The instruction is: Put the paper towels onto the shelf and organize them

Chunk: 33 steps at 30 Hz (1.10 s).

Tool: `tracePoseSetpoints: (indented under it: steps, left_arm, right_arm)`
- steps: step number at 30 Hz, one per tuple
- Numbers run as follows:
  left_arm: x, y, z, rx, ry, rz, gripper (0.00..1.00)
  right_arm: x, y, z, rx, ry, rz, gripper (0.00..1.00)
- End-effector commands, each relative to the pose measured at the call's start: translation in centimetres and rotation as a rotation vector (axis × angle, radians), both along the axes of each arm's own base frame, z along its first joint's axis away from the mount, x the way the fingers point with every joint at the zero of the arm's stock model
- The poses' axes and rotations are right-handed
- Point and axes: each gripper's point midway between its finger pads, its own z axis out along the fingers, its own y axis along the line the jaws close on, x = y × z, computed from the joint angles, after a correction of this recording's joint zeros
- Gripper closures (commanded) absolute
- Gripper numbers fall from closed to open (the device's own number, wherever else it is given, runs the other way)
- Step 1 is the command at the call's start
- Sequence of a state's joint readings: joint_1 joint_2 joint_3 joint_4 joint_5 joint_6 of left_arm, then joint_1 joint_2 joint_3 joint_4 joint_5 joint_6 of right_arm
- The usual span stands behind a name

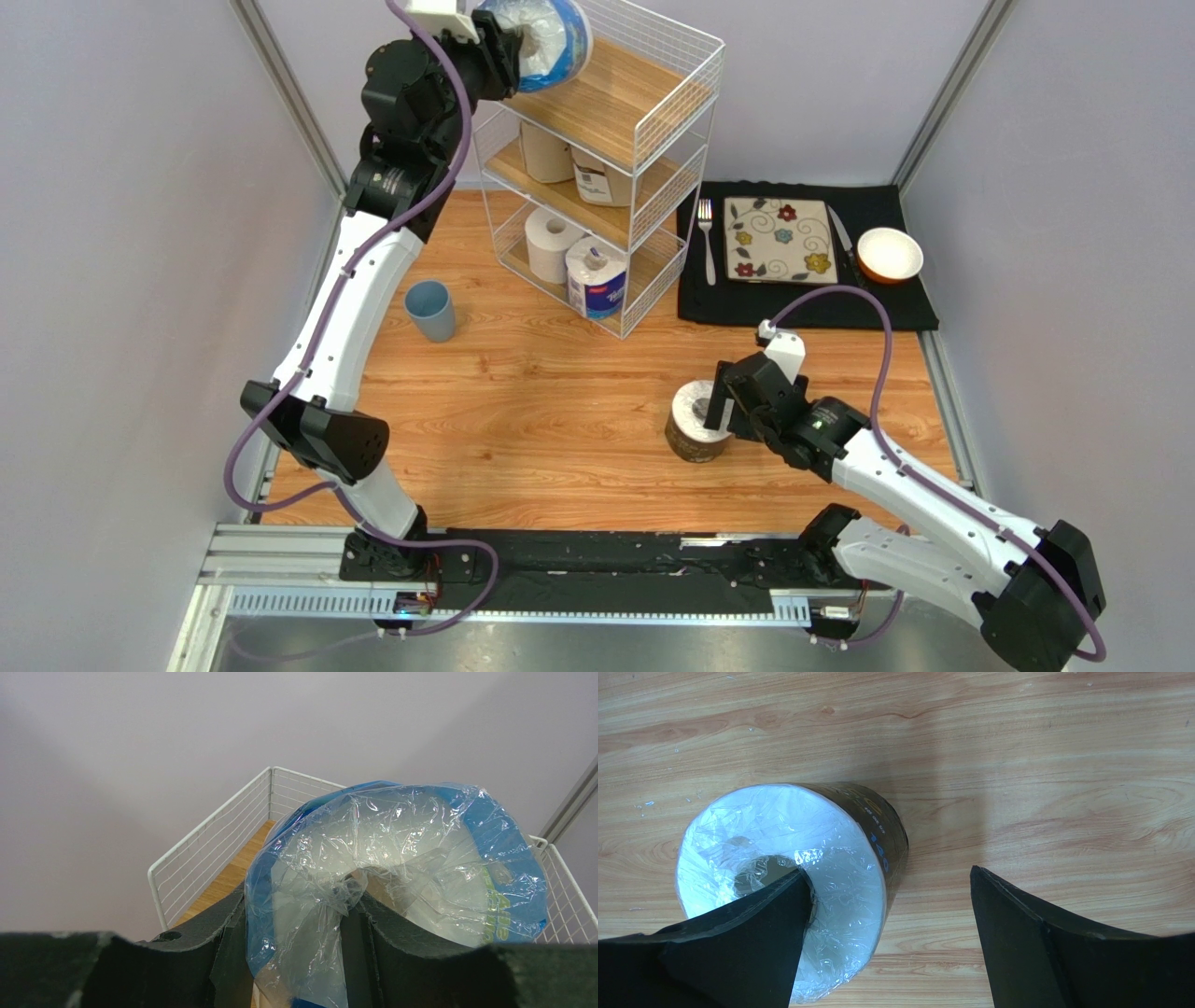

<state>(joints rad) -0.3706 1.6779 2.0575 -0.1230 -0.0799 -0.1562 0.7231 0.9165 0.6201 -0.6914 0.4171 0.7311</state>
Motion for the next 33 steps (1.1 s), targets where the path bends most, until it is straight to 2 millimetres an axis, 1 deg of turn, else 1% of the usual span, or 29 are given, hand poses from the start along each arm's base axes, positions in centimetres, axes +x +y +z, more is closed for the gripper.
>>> tracePoseSetpoints:
  steps: [1, 10, 19, 25, 26, 28, 29, 31, 32, 33]
  left_arm:
    - [-1.5, 1.5, 4.0, -0.022, -0.123, 0.037, 1.0]
    - [-1.0, 1.7, 3.3, -0.01, -0.103, 0.054, 1.0]
    - [-0.4, 2.1, 1.7, -0.006, -0.065, 0.079, 1.0]
    - [-0.4, 2.0, 1.8, -0.008, -0.067, 0.076, 1.0]
    - [-0.3, 2.0, 1.7, -0.008, -0.065, 0.077, 0.99]
    - [-0.4, 2.0, 1.7, -0.009, -0.065, 0.077, 0.91]
    - [-0.2, 2.1, 1.5, -0.007, -0.059, 0.078, 0.84]
    - [-0.3, 2.1, 1.6, -0.008, -0.062, 0.078, 0.79]
    - [-0.3, 2.1, 1.6, -0.01, -0.061, 0.078, 0.73]
    - [-0.3, 2.1, 1.6, -0.011, -0.061, 0.077, 0.71]
  right_arm:
    - [-0.3, -0.7, -0.4, -0.053, 0.022, 0.014, 0.15]
    - [-0.3, -0.7, -0.7, -0.053, 0.027, 0.016, 0.15]
    - [-0.3, -0.8, -0.9, -0.062, 0.025, 0.016, 0.15]
    - [-0.4, -0.7, -1.1, -0.059, 0.03, 0.018, 0.15]
    - [-0.4, -0.7, -1.2, -0.059, 0.035, 0.019, 0.15]
    - [-0.4, -0.7, -1.3, -0.057, 0.035, 0.018, 0.15]
    - [-0.4, -0.7, -1.3, -0.057, 0.036, 0.021, 0.15]
    - [-0.4, -0.7, -1.3, -0.058, 0.037, 0.022, 0.15]
    - [-0.4, -0.6, -1.3, -0.057, 0.036, 0.022, 0.15]
    - [-0.4, -0.6, -1.3, -0.056, 0.036, 0.02, 0.15]
